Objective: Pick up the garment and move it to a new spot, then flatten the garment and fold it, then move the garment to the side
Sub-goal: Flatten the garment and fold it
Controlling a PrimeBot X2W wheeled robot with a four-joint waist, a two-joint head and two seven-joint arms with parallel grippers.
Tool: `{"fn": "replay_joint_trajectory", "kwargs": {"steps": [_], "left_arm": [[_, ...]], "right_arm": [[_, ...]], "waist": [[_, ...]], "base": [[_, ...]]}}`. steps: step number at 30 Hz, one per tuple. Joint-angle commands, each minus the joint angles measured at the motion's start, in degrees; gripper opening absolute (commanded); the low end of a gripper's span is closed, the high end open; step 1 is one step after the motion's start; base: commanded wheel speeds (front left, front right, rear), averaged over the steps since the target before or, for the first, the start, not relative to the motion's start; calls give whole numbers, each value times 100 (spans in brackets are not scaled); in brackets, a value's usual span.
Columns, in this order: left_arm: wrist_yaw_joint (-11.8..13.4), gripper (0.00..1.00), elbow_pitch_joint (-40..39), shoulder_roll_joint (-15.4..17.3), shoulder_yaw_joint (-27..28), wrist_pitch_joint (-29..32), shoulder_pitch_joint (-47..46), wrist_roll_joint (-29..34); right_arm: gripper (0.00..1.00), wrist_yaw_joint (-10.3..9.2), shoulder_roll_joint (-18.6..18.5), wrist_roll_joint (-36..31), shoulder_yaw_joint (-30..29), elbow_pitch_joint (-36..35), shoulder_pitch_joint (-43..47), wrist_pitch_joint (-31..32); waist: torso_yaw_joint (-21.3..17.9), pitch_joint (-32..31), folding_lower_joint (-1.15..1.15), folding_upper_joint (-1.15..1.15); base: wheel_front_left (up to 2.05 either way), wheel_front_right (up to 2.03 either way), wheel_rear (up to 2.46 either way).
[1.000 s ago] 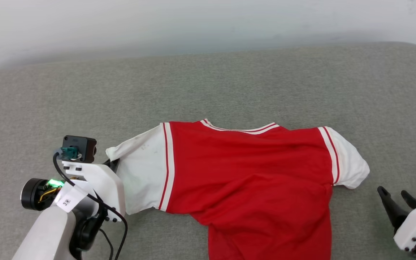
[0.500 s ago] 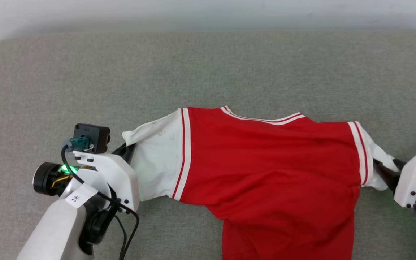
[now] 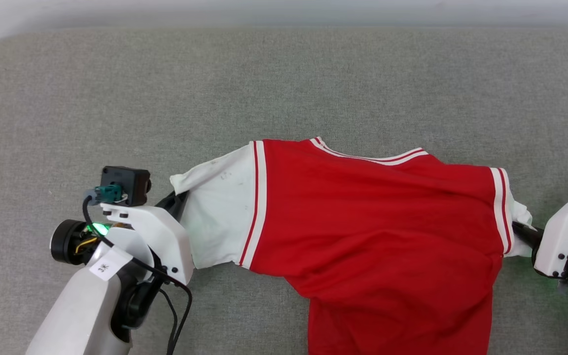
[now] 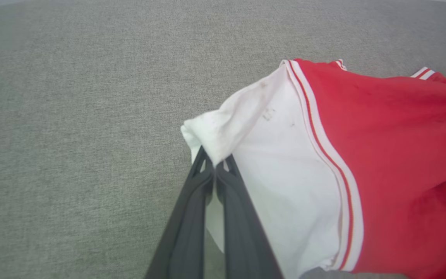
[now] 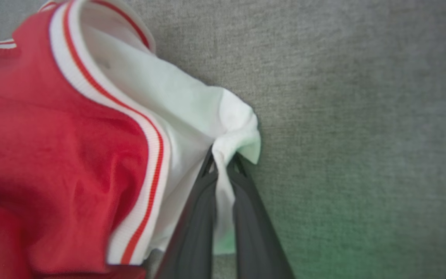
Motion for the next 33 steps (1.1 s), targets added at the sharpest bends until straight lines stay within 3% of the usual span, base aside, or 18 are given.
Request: {"fn": "replay_joint_trajectory", "kwargs": {"steps": [1, 11, 17, 24, 28, 33], "left_arm": [[-9, 0, 13, 11, 36, -56, -78, -30], [174, 0, 110, 109, 323, -504, -279, 68], [206, 0, 260, 177, 541, -913, -855, 182], [-28, 0, 866, 171, 713, -1474, -2003, 159], [-234, 0, 1399, 151, 704, -1862, -2857, 248], [-316, 0, 2113, 204, 708, -2267, -4064, 443]], "right_arm": [[0, -4, 162, -31, 144, 231, 188, 78], [0, -5, -168, -377, -290, -368, -322, -871], [0, -5, 6, -630, -489, -581, -768, -1180], [0, -6, 228, -1075, -638, -531, -1727, -1602], [0, -6, 316, -1225, -738, -389, -2482, -1876], [0, -6, 362, -1359, -821, -108, -3509, -2265]], "waist": [[-18, -46, 0, 0], [-183, -668, 0, 0], [-326, -863, 0, 0], [-462, -736, 0, 0], [-494, -473, 0, 0], [-532, -85, 0, 0]], "base": [[0, 0, 0], [0, 0, 0], [0, 0, 0], [0, 0, 0], [0, 0, 0], [0, 0, 0]]}}
